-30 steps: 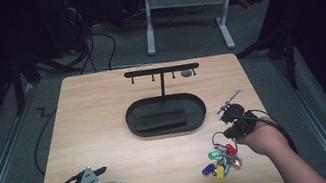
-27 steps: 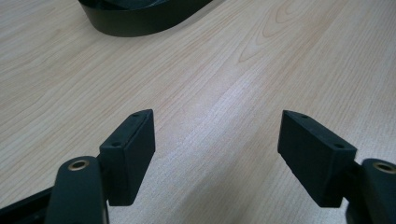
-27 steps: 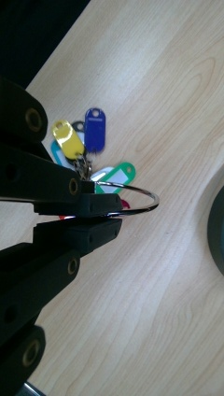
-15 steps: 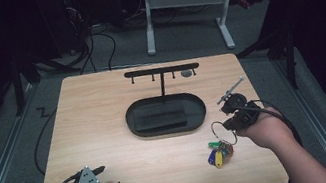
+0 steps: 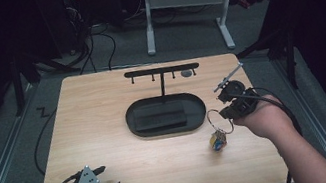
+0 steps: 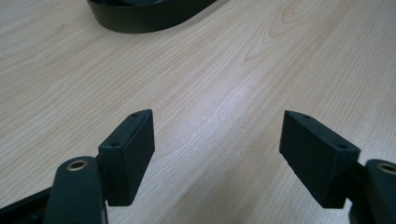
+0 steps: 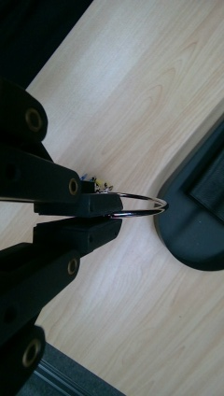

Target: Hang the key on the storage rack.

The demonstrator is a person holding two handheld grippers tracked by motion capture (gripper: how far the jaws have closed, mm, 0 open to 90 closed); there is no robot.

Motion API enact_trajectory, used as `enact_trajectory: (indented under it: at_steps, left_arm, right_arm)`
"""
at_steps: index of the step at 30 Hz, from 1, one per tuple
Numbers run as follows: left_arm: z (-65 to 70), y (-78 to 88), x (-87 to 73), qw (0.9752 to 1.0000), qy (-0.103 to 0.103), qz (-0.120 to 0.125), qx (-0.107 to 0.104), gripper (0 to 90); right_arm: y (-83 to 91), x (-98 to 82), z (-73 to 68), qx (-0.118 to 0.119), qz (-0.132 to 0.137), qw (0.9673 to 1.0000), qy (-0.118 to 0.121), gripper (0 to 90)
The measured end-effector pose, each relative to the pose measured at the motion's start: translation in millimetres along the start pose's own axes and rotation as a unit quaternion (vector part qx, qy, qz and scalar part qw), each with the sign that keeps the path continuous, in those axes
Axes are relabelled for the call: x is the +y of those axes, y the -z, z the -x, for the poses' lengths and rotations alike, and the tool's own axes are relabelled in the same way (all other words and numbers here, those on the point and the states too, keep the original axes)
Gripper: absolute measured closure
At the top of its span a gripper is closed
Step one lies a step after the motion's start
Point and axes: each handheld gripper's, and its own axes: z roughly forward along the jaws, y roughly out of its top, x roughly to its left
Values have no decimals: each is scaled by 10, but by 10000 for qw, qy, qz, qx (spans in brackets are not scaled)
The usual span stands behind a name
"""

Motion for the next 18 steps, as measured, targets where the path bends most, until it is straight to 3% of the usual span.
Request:
enact_trajectory:
  at_steps: [18]
  left_arm:
    - [-23,18,-27,10000,50,-10,13,269]
  right_arm:
    - [180,334,62,-184,278,9994,62,873]
